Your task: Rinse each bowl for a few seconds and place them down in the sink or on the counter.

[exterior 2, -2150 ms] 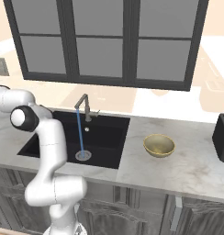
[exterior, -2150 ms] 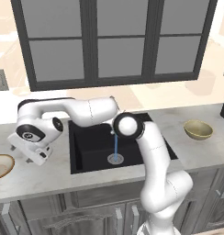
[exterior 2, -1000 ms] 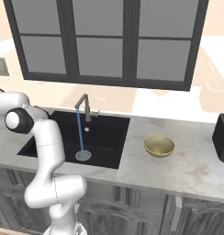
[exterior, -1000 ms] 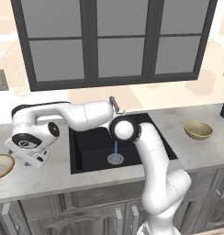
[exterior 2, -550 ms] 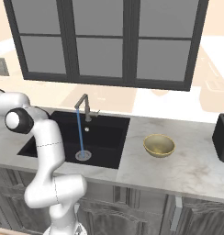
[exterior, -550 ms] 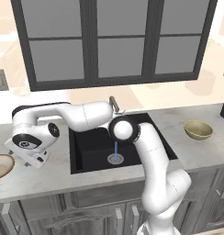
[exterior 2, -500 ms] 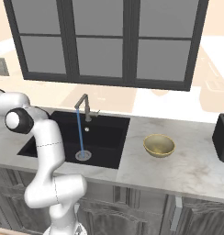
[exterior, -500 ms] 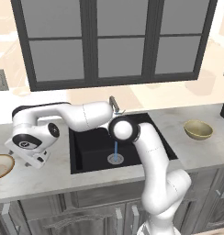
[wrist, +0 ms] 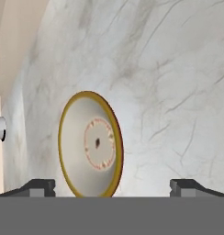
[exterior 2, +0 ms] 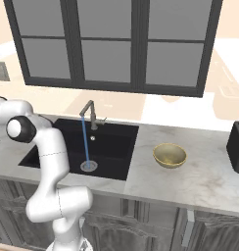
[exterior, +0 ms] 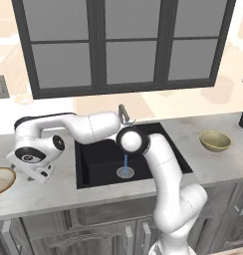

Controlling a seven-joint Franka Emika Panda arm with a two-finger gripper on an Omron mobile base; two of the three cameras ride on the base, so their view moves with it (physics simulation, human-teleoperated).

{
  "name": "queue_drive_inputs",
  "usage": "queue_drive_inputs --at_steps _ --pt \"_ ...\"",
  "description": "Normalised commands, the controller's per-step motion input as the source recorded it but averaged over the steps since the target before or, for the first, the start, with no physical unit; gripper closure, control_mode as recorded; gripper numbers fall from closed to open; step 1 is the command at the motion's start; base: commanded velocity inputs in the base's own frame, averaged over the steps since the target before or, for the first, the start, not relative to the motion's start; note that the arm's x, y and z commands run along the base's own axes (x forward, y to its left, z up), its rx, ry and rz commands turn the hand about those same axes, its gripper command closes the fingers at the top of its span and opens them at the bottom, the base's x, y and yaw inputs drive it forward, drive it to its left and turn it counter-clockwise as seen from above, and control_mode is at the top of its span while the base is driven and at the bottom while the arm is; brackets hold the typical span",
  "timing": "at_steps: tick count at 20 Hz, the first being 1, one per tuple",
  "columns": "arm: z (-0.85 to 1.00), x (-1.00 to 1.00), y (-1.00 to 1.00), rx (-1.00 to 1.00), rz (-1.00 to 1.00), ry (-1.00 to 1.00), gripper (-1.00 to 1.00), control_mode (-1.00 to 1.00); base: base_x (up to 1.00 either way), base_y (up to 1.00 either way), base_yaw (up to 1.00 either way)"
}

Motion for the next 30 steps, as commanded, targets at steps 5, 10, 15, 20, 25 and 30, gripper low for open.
queue_drive_inputs --at_steps 5,10,15,20,25,30 --pt "-0.05 0.17 0.28 0.00 0.00 0.00 -1.00 -1.00 0.00 0.00 0.00" --pt "-0.08 0.22 0.35 0.00 0.00 0.00 -1.00 -1.00 0.00 0.00 0.00" --pt "-0.09 0.20 0.34 -0.01 0.00 0.00 -1.00 -1.00 0.00 0.00 0.00" --pt "-0.06 0.15 0.21 -0.01 0.00 0.00 -1.00 -1.00 0.00 0.00 0.00" --pt "-0.02 0.11 0.09 -0.01 0.00 0.00 -1.00 -1.00 0.00 0.00 0.00" --pt "-0.03 0.15 0.08 0.00 0.00 0.00 -1.00 -1.00 0.00 0.00 0.00"
